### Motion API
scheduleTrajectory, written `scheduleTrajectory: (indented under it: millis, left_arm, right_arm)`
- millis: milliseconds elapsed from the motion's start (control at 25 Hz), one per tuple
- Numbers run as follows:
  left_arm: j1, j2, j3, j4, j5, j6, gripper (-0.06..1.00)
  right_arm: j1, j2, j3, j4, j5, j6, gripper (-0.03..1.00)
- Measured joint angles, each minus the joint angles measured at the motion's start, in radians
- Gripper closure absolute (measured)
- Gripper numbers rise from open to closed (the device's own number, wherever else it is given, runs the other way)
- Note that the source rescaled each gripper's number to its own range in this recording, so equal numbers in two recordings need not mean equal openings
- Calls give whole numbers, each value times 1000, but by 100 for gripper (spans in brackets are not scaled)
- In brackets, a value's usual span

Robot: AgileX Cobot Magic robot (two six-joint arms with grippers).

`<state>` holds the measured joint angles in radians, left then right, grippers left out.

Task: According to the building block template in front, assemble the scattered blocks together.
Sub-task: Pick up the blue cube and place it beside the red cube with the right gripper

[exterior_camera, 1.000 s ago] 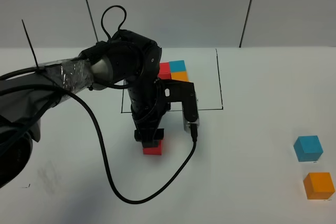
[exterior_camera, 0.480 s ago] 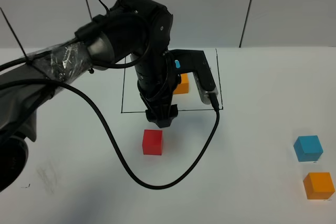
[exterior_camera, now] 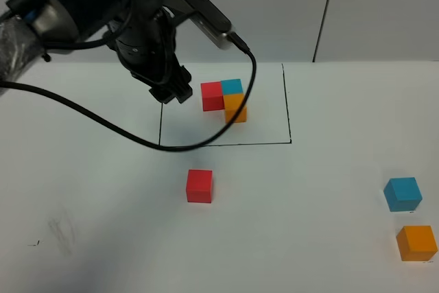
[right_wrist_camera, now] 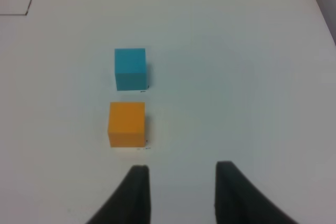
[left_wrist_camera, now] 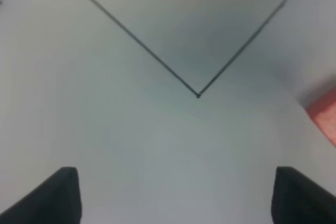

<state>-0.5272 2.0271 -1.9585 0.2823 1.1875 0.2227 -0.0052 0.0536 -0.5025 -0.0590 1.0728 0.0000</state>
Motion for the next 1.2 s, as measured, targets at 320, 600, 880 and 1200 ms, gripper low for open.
scheduleTrajectory:
  millis: [320,600,880,1200]
  left_arm:
    - [110,-72,2,-11,1,-170,-5]
    - [148,-222,102,-9,1,-223,-5]
    - [180,-427,275,20,0,-292,-5]
    - [206,-744,541,52,0,-372,-5]
  right_arm:
    - [0,0,0,0,0,0,97]
    - [0,0,0,0,0,0,97]
    - [0,0,0,0,0,0,97]
    - [0,0,0,0,0,0,97]
